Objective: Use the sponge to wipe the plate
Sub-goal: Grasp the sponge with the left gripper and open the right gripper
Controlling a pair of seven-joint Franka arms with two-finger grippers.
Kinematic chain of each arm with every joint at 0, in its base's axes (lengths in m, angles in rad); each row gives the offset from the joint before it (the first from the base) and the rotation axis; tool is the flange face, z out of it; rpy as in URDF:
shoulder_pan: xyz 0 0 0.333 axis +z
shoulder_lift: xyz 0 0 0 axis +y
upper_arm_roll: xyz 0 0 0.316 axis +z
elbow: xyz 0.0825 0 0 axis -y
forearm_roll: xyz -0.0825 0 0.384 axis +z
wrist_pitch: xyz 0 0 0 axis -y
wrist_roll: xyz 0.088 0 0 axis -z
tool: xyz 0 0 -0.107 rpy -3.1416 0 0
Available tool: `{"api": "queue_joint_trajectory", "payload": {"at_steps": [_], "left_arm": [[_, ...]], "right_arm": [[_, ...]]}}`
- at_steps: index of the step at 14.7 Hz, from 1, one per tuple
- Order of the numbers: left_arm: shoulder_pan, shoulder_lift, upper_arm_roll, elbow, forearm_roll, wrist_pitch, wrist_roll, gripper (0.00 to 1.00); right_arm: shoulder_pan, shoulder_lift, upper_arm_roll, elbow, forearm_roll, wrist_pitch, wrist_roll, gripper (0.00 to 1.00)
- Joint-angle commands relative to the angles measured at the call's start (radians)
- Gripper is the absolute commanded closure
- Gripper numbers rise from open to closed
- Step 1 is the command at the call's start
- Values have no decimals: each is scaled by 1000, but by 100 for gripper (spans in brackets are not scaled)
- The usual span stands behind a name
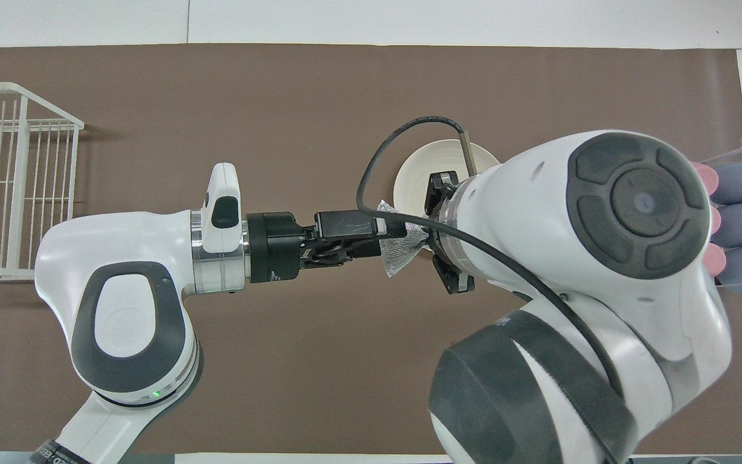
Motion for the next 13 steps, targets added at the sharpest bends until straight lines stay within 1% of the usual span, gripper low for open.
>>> {"api": "queue_joint_trajectory", "payload": {"at_steps": [1, 8, 10, 11, 12, 13], "left_arm": [[-14, -12, 12, -2, -12, 1, -90, 100], [-13, -26, 13, -11, -7, -2, -128, 100], [-13, -26, 13, -11, -7, -2, -135, 100], [-13, -26, 13, -11, -5, -2, -141, 100], [-11, -27, 13, -13, -5, -2, -141, 100], [-11, -27, 13, -13, -5, -2, -142, 100]], "right_arm": [[1, 9, 0, 17, -6, -10, 6, 100], [1, 7, 0, 17, -6, -13, 3, 100], [-4, -7, 0, 14, -6, -30, -14, 99], [-7, -11, 0, 11, -6, -55, -61, 62], [-10, -23, -2, -7, -6, -59, -119, 1], [-13, -31, -6, -11, -5, -62, -162, 0]]}}
